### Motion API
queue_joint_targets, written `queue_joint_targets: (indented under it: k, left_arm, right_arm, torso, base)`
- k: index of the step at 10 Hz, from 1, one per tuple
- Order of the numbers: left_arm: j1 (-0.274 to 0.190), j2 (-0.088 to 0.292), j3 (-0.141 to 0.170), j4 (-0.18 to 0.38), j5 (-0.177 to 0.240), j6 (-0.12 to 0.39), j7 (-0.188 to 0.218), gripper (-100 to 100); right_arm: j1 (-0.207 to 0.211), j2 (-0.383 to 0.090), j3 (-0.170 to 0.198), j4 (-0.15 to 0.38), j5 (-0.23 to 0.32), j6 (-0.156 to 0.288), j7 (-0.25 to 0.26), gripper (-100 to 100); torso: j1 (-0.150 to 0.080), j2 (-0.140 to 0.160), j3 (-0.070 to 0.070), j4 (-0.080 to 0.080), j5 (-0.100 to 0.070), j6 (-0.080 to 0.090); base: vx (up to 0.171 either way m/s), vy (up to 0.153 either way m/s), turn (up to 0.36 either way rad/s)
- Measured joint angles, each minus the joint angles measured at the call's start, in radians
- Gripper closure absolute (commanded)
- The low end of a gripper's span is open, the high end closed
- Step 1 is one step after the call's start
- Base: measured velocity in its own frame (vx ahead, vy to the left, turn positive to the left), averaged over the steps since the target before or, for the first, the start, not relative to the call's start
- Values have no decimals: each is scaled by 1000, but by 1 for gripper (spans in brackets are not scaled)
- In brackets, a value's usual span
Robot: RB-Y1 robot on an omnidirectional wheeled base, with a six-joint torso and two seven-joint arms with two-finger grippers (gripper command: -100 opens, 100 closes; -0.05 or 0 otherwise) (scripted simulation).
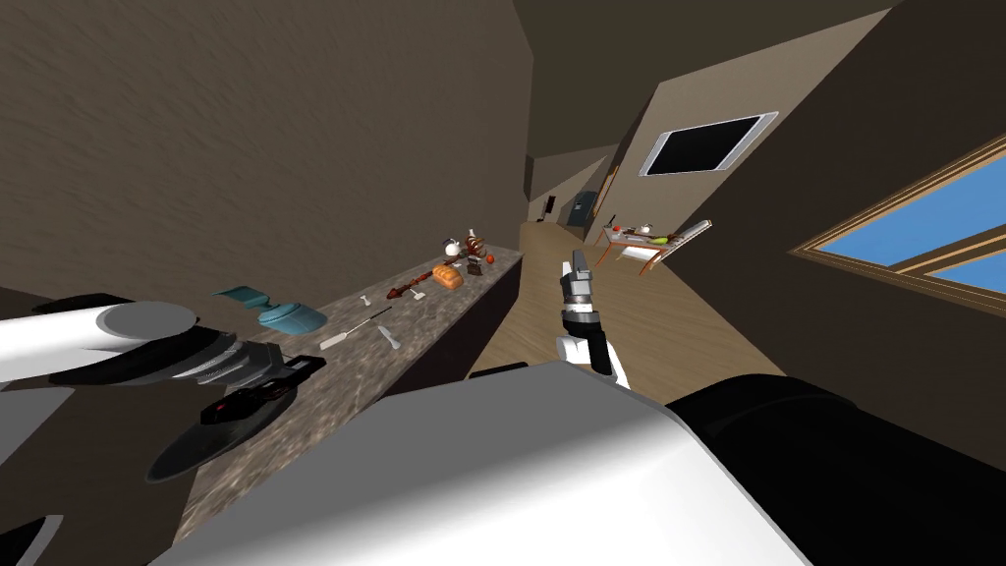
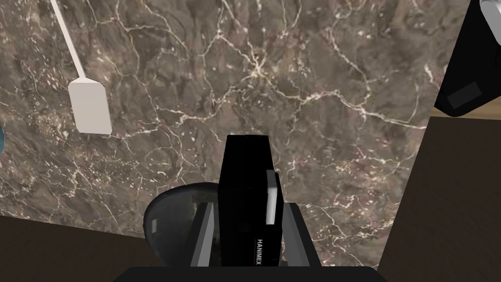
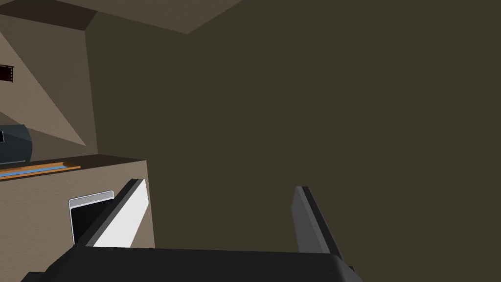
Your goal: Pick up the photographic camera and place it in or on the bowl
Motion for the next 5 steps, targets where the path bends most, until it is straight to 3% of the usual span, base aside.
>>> queue_joint_targets:
  k: [5]
  left_arm:
    - [0, 43, 77, 84, -27, 29, -85, 100]
  right_arm:
    - [0, 0, 0, 0, 0, 0, 0, 0]
  torso:
    - [-1, 1, 1, 0, 0, 0]
  base:
    - [-13, 25, -20]
